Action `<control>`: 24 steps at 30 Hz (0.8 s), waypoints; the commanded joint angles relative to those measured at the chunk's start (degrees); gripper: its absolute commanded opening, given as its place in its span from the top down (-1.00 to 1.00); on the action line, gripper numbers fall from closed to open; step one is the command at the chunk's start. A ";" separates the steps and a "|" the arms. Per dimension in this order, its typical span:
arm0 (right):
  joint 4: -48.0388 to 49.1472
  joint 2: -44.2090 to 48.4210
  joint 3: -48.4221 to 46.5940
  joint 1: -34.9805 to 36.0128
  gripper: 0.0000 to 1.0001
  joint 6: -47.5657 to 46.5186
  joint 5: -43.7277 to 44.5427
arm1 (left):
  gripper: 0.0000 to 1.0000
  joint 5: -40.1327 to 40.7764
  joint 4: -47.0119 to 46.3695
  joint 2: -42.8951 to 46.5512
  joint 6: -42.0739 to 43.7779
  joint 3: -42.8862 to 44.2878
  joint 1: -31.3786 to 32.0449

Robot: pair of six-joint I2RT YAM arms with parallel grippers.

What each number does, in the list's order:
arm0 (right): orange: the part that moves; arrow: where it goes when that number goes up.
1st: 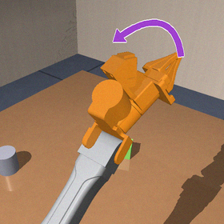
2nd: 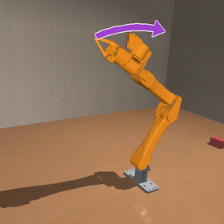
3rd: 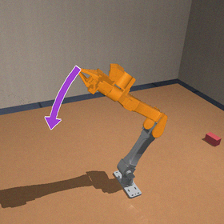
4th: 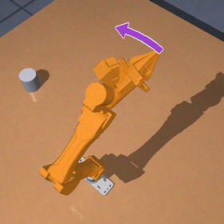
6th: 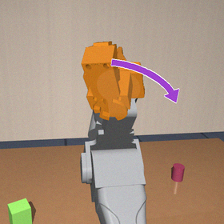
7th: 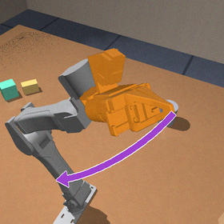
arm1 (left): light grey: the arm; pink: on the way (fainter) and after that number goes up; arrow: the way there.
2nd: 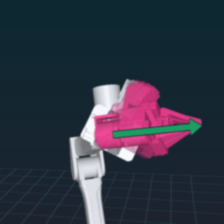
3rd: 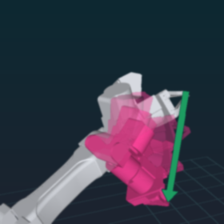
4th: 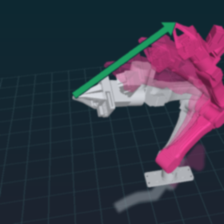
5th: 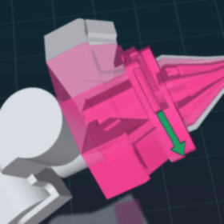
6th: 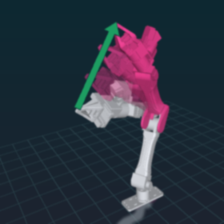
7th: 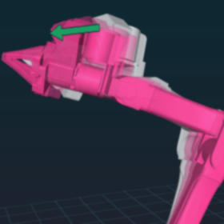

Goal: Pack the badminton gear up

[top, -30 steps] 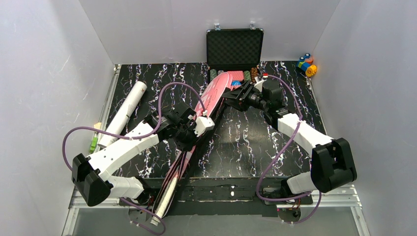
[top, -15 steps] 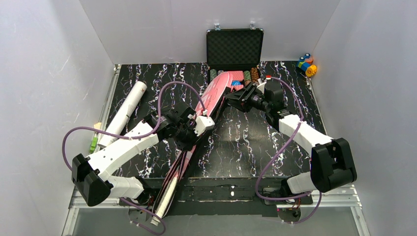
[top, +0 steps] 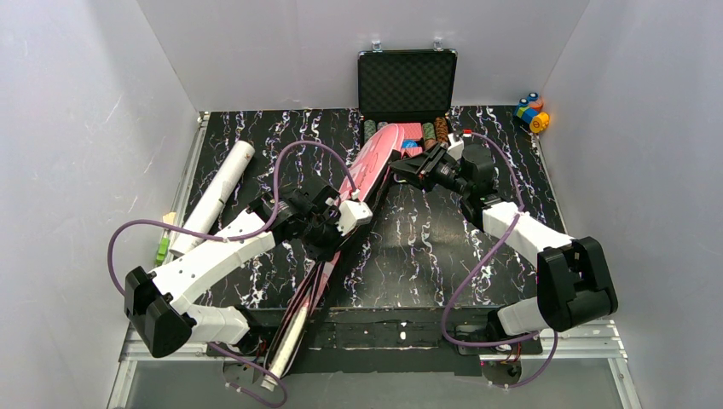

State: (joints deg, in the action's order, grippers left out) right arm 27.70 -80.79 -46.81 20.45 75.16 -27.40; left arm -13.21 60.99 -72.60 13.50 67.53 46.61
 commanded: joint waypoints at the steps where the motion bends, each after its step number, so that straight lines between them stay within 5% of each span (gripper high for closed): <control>1: 5.62 0.09 0.59 -0.27 0.43 0.79 -1.21 | 1.00 -3.32 -1.83 1.07 1.14 3.13 0.02; 13: 4.71 1.77 2.57 -0.28 0.97 0.60 -1.45 | 1.00 -2.98 -1.96 1.05 1.09 3.09 0.02; 24: 3.48 4.55 4.73 2.62 0.97 1.51 -3.57 | 1.00 -1.89 -2.67 0.13 1.05 3.18 -0.02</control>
State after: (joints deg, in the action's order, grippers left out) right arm 30.02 -78.76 -43.03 20.78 76.34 -28.42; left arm -13.34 61.34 -73.03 13.50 67.53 46.61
